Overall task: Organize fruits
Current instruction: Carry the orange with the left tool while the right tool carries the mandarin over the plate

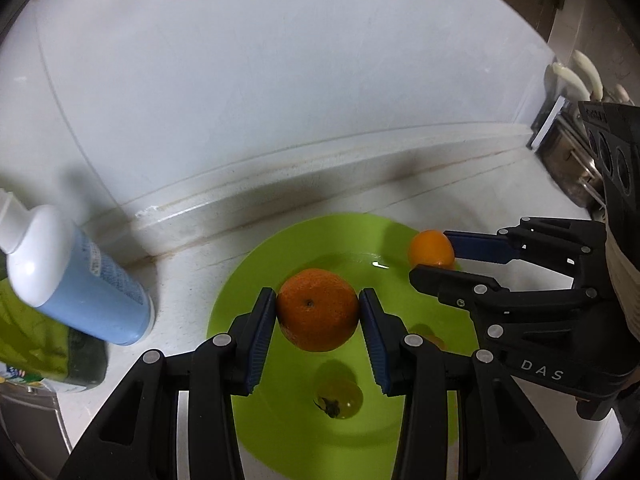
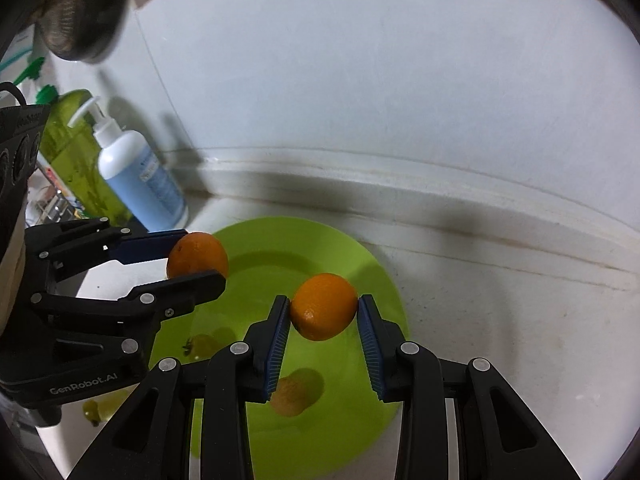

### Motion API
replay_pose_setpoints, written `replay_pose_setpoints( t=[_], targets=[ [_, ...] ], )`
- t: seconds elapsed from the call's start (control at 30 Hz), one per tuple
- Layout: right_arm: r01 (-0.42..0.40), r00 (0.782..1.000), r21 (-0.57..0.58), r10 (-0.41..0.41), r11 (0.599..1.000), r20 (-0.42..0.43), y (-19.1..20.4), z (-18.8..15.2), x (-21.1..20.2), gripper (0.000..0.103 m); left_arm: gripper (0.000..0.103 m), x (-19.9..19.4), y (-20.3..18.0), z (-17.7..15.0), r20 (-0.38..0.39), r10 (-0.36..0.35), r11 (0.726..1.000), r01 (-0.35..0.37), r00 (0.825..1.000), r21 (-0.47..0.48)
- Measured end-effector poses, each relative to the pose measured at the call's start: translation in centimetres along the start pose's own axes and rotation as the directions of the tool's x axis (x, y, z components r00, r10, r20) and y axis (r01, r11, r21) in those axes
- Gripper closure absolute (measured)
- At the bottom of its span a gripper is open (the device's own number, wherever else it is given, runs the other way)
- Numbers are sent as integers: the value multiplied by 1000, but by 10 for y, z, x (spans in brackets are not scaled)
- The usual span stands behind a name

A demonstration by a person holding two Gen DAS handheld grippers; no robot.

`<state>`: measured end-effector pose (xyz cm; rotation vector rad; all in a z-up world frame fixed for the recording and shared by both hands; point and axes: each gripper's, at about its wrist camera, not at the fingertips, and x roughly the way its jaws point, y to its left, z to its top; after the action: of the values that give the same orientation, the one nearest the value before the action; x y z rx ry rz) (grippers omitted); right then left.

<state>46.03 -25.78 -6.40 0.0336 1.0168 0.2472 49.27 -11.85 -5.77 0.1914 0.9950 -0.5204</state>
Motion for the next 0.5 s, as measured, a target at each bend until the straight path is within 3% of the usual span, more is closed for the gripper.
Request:
replay_pose_setpoints(
  t=[0.5],
  targets=[
    [0,997,6,1,1000,-74,-7,3,29,67,61,38,0,4,-101,-17,1000,16,995,-5]
  ],
)
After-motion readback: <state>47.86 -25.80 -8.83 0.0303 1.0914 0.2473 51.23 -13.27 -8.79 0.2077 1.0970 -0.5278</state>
